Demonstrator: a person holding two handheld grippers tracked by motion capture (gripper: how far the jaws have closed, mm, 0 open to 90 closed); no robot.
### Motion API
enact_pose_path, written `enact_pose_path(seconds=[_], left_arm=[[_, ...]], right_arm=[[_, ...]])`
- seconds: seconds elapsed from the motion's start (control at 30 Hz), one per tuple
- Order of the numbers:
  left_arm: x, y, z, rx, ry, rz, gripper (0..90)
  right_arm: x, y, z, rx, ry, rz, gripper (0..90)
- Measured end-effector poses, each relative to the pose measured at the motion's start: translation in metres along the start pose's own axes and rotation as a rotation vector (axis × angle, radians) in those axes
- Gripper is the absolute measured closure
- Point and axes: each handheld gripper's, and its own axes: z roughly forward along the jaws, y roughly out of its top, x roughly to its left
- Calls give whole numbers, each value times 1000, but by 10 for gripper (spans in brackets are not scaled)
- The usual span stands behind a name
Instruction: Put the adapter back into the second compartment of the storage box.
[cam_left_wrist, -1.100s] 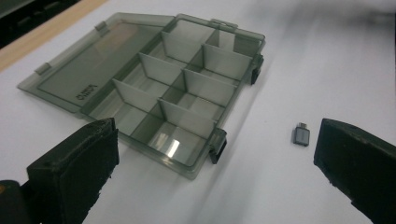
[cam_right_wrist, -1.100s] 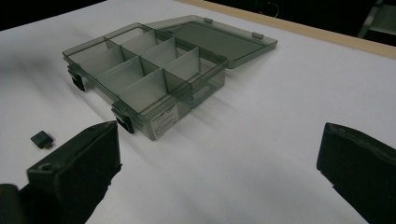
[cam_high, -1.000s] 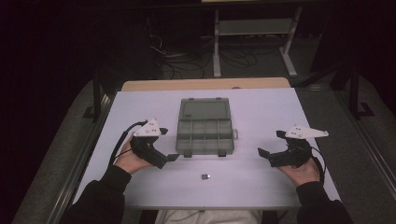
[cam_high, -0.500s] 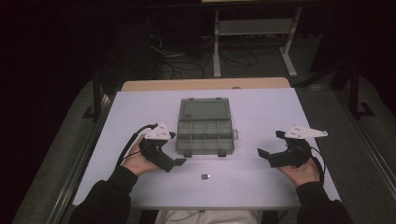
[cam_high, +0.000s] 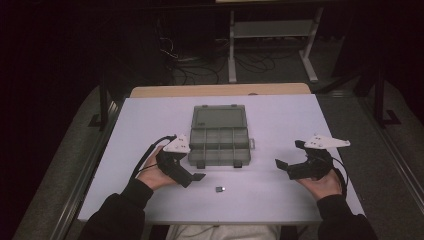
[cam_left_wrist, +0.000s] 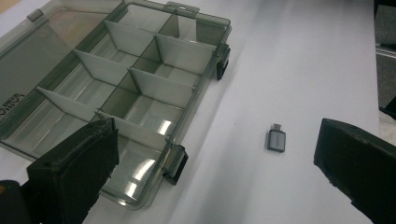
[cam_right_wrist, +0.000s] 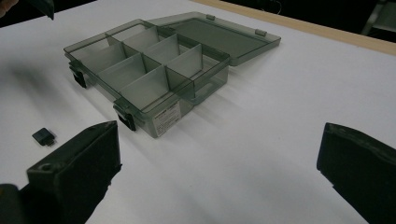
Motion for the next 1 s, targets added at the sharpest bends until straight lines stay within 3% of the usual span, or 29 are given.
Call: enact_pose_path(seconds=[0.43,1.0], left_arm=[[-7,2,13,25,-26,14,0],[-25,7,37,85,-79,75,0]], right_arm=[[1,0,1,6,3,-1,0],[1,-1,2,13,11,-4,0]])
